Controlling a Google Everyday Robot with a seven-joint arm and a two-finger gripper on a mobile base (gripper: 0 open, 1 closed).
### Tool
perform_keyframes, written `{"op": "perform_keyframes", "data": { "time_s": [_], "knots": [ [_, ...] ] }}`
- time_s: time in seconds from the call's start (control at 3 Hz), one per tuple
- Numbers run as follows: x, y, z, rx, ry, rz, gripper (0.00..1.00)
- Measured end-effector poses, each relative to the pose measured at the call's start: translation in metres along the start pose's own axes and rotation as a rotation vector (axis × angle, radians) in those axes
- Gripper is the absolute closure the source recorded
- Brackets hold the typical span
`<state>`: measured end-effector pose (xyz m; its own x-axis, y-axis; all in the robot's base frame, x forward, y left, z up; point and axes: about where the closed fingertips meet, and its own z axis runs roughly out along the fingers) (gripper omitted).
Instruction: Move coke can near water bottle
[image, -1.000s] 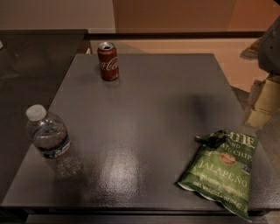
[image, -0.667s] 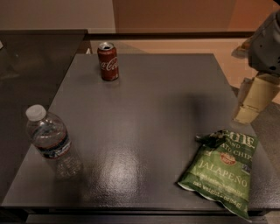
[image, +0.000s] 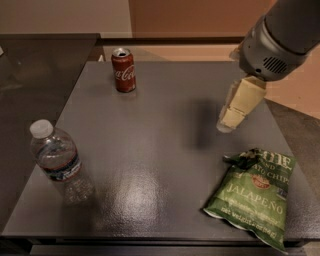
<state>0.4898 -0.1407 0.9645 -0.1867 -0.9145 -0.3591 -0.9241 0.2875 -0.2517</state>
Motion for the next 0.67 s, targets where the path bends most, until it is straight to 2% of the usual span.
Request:
{"op": "perform_keyframes", "data": {
  "time_s": [0.67],
  "knots": [
    [-0.065,-0.035,0.048,0.047,-0.150,0.094,0.00]
  ]
}}
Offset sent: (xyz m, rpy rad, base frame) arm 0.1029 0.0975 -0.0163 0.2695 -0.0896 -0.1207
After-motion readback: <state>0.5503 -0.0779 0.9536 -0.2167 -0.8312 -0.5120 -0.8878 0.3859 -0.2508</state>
